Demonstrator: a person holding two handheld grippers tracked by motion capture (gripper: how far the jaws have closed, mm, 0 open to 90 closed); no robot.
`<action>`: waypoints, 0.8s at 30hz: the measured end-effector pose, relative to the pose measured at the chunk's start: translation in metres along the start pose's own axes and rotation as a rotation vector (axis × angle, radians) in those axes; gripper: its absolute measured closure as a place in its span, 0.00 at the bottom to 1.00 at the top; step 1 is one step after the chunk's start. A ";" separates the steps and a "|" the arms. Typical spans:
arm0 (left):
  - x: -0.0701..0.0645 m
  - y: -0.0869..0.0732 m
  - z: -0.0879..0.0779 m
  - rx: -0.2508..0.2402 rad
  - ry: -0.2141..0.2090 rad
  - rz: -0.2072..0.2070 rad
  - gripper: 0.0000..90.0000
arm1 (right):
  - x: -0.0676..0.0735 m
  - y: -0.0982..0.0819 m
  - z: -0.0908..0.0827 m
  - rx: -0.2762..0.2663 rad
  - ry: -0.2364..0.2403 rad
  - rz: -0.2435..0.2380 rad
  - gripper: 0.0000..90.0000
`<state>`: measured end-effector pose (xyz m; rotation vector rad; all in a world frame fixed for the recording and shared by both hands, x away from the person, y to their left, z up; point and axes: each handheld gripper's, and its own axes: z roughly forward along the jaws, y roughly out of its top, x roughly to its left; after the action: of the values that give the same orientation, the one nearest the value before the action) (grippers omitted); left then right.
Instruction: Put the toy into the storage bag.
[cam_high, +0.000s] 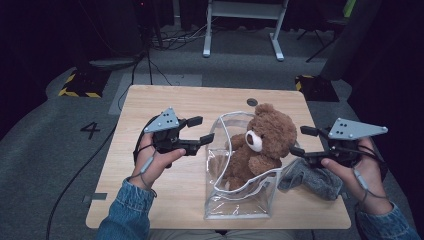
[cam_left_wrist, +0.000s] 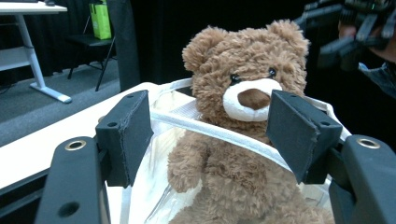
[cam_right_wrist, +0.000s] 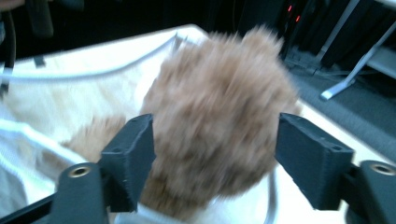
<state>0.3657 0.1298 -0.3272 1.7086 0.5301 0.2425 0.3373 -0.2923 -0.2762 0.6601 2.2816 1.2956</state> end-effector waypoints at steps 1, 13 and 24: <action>0.000 0.000 0.000 -0.001 -0.001 0.001 0.35 | 0.000 0.000 0.000 0.000 0.000 0.000 0.36; 0.002 -0.003 -0.001 -0.002 -0.002 0.000 0.35 | 0.006 -0.011 0.060 0.146 0.125 -0.006 0.63; 0.001 -0.005 -0.004 -0.010 0.002 -0.017 0.35 | 0.022 -0.013 0.061 0.265 0.187 -0.037 0.68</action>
<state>0.3634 0.1348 -0.3315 1.6935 0.5439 0.2341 0.3523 -0.2443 -0.3192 0.6003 2.6351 1.0870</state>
